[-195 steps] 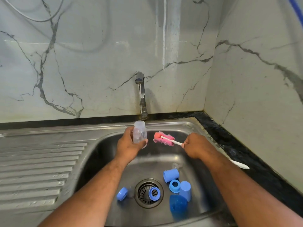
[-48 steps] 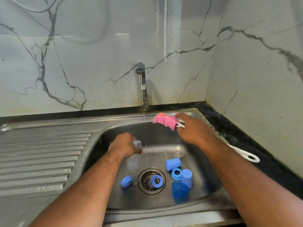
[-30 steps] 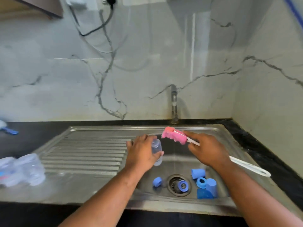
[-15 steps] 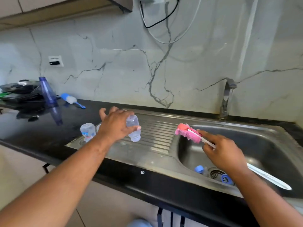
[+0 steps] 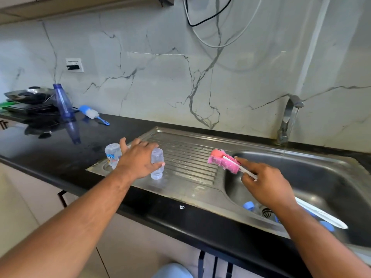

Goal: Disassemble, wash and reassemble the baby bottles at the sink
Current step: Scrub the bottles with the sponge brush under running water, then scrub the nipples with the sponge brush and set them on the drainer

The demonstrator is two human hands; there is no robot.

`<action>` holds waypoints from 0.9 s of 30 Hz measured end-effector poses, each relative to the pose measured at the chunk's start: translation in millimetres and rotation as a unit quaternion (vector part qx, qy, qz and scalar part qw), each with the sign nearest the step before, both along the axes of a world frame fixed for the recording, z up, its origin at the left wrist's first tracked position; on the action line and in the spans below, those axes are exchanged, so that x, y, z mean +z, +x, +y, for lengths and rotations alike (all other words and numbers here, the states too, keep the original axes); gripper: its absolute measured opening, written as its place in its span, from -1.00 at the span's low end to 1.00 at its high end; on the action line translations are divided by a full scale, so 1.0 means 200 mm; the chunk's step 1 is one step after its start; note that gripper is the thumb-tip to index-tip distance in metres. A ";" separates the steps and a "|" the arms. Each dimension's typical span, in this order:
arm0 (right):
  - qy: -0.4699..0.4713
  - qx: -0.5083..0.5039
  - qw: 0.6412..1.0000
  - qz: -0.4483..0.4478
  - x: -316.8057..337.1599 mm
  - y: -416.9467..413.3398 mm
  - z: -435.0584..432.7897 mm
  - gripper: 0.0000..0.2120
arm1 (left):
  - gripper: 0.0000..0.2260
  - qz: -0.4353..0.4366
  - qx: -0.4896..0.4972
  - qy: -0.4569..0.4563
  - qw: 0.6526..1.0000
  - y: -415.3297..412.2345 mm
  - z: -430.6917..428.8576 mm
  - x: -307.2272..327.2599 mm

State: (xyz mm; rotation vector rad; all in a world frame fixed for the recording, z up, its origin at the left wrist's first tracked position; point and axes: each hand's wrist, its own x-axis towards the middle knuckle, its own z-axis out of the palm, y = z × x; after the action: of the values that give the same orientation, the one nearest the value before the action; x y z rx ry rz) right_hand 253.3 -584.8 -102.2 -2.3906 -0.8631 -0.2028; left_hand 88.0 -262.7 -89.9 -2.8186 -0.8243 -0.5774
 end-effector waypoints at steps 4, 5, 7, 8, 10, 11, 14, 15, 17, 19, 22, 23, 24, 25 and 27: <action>0.007 0.001 1.000 0.003 0.02 -0.01 -0.01 -0.52 | -0.38 0.008 0.000 0.001 1.000 -0.01 -0.01 0.00; 0.009 0.000 1.000 0.005 0.02 0.00 -0.02 -0.52 | -0.34 0.005 -0.002 0.005 1.000 -0.01 -0.02 0.00; 0.013 -0.002 1.000 0.015 0.02 0.01 -0.03 -0.51 | -0.25 -0.012 -0.001 0.016 1.000 -0.01 -0.03 0.01; 0.018 -0.004 1.000 0.021 0.02 0.02 -0.04 -0.51 | -0.22 -0.030 -0.001 0.027 0.999 -0.01 -0.04 0.01; 0.029 -0.007 0.999 0.031 0.01 0.04 -0.08 -0.49 | -0.22 -0.084 -0.012 0.051 0.995 0.03 -0.08 0.01; 0.031 -0.007 0.999 0.034 0.01 0.05 -0.11 -0.49 | -0.25 -0.119 -0.025 0.059 0.991 0.06 -0.12 0.01; 0.036 -0.019 0.998 0.040 0.02 0.10 -0.20 -0.50 | -0.42 -0.209 -0.088 0.058 0.972 0.21 -0.29 -0.02; 0.036 -0.026 0.998 0.041 0.03 0.12 -0.23 -0.50 | -0.48 -0.226 -0.110 0.050 0.967 0.27 -0.36 -0.03; 0.034 -0.043 0.998 0.034 0.06 0.17 -0.31 -0.50 | -0.54 -0.239 -0.149 0.019 0.959 0.42 -0.51 -0.05; 0.031 -0.063 0.997 0.024 0.09 0.22 -0.38 -0.49 | -0.58 -0.243 -0.176 -0.019 0.954 0.57 -0.64 -0.07; 0.005 -0.072 0.997 0.003 0.14 0.33 -0.49 -0.50 | -0.64 -0.249 -0.205 -0.069 0.944 0.79 -0.81 -0.09; -0.014 -0.066 0.998 -0.011 0.16 0.36 -0.52 -0.52 | -0.67 -0.248 -0.213 -0.089 0.941 0.86 -0.87 -0.09; -0.037 -0.063 0.997 -0.024 0.17 0.42 -0.56 -0.54 | -0.70 -0.240 -0.220 -0.110 0.939 0.94 -0.92 -0.08; -0.063 -0.063 0.995 -0.035 0.18 0.47 -0.59 -0.55 | -0.72 -0.227 -0.224 -0.130 0.939 1.01 -0.97 -0.07; -0.118 -0.071 0.990 -0.041 0.19 0.59 -0.63 -0.61 | -0.74 -0.184 -0.232 -0.161 0.942 1.15 -1.04 -0.07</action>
State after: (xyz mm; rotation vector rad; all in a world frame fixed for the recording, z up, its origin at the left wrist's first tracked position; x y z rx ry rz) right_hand 372.2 -711.2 -63.8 -2.6860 -0.7909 -0.2698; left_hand 318.8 -470.6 -103.7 -3.2833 -0.3049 -1.1622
